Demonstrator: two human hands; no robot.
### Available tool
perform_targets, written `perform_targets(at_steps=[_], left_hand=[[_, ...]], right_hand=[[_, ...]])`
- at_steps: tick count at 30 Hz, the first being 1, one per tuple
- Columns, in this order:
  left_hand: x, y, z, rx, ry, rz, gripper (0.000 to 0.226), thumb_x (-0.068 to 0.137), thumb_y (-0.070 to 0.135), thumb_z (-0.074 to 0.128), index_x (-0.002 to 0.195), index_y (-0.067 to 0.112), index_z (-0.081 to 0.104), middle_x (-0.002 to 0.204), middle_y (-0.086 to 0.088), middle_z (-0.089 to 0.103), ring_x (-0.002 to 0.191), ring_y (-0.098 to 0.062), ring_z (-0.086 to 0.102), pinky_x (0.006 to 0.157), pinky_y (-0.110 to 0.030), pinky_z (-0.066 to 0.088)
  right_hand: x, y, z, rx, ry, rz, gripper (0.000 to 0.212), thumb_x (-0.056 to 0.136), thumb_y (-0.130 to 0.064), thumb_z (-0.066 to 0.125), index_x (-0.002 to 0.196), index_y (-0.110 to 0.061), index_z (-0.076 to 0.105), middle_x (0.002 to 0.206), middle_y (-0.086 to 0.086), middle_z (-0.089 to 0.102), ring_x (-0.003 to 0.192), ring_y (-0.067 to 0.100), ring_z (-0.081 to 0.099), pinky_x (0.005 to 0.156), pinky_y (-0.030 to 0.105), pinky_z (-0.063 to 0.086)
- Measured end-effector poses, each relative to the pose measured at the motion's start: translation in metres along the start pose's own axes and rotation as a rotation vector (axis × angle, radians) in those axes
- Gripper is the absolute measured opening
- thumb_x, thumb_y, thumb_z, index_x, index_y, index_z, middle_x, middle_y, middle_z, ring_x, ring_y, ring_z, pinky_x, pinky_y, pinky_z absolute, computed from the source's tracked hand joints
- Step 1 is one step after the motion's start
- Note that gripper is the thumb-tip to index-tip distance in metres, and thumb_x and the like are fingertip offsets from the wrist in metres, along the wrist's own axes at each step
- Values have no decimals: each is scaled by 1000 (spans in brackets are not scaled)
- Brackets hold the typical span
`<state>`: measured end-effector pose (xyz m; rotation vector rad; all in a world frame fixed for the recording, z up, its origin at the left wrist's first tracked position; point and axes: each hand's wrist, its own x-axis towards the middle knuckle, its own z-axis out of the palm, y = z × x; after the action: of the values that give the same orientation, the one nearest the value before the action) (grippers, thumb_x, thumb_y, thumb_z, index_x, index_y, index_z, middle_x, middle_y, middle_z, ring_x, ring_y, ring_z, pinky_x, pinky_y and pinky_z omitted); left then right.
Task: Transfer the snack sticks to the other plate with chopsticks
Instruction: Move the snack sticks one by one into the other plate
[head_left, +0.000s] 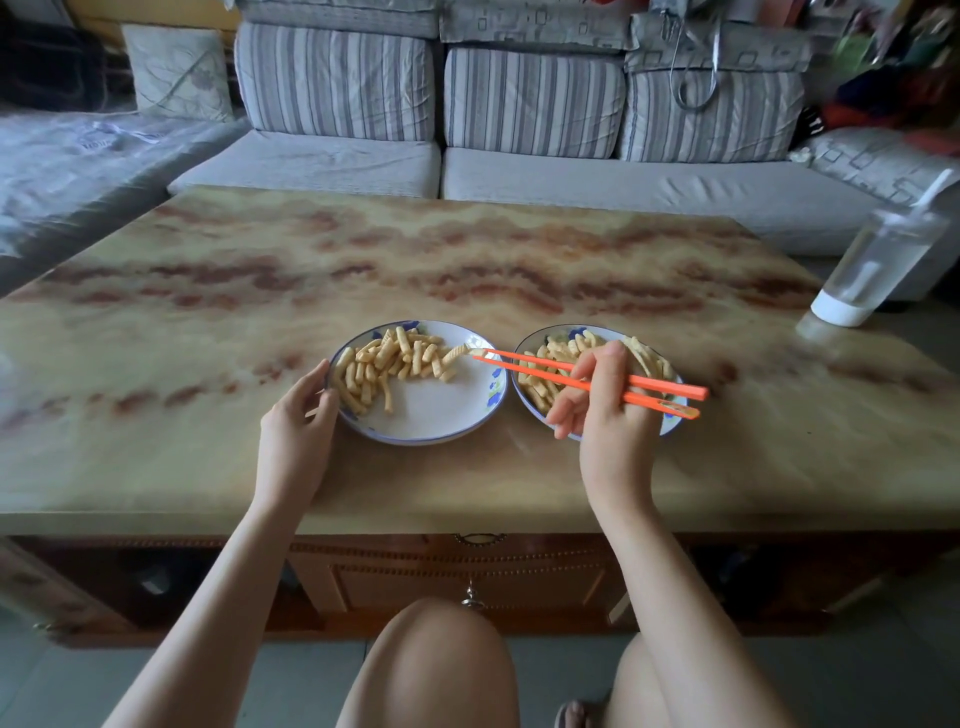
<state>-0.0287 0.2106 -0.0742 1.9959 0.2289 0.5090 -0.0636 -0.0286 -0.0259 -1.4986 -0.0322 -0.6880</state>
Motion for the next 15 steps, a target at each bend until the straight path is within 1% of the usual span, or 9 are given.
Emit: perform_targets(at_steps=[3,5,6,7,8,10,12,13,15], left_hand=[[1,0,0,2,2,-3,39,94,13,50,133,16,55,126,1,60,103,3,47,72,5,28],[1,0,0,1,2,-3,39,94,13,50,133,15,55,126,1,60,104,2,47,70,9,27],[1,0,0,1,2,-3,39,94,12,50,133,15,55,125,1,60,104,2,47,69,10,27],[0,0,0,3,2,-3,39,94,12,50,133,15,55,124,1,60,103,2,47,69,10,27],[0,0,0,5,3,-1,39,94,12,50,133,15,55,123,1,61,103,2,47,69,8,28],[0,1,0,8,1,-2,39,95,13,50,133,15,55,124,0,61,102,3,47,76,0,30],[-1,2,0,9,-3,-4,39,95,14,50,134,16,55,126,1,60,103,3,47,83,-8,31],[-2,2,0,7,-3,-4,39,95,14,50,134,16,55,126,0,60,103,3,47,84,-10,32],[-1,2,-1,3,-3,-3,39,95,14,50,134,16,55,126,0,61,103,3,47,85,-11,32]], right_hand=[[0,-5,-7,14,35,-6,41,100,-35,33,70,-11,48,51,24,50,39,20,50,38,24,38],[0,-8,-12,24,61,-1,42,104,-27,31,68,-12,46,46,6,51,38,17,49,38,24,36],[-1,-9,-15,24,71,5,42,105,-24,30,68,-14,46,44,0,50,39,18,49,39,25,36],[-1,-11,-17,26,81,7,42,105,-23,29,68,-14,45,43,-1,50,39,19,48,40,25,37],[-2,-13,-19,31,96,2,42,105,-23,29,68,-14,46,43,1,50,39,20,48,40,25,37],[-1,-15,-23,36,146,-26,40,105,-22,30,69,-13,46,46,12,48,38,19,47,39,23,37],[1,-16,-29,26,210,-51,39,105,-21,30,70,-14,45,45,10,47,37,19,47,39,22,37],[3,-15,-32,22,244,-59,38,105,-21,31,70,-14,44,44,7,47,36,19,46,39,21,37],[5,-15,-38,17,305,-74,36,104,-23,32,70,-15,44,46,9,46,36,19,47,38,22,36]])
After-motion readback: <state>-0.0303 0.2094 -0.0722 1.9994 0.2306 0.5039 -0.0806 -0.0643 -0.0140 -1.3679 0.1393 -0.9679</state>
